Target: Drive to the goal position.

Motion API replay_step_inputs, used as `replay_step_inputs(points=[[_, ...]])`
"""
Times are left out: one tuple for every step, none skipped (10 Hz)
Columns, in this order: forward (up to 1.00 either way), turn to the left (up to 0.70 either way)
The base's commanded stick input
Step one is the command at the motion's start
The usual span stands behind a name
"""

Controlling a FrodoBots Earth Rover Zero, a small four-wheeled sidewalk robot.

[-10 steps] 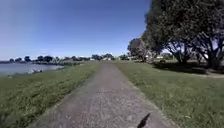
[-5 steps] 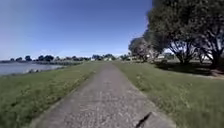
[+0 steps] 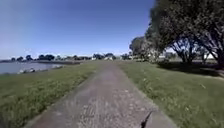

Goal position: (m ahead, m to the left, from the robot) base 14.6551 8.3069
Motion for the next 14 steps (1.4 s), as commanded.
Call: replay_step_inputs(points=[[0.85, 0.0], [0.85, 0.0], [0.85, 0.0], [0.85, 0.0], [0.85, 0.0], [0.85, 0.0], [0.85, 0.0], [0.85, 0.0], [0.85, 0.0], [0.85, 0.0], [0.85, 0.0], [0.85, 0.0], [0.85, 0.0], [0.85, 0.0]])
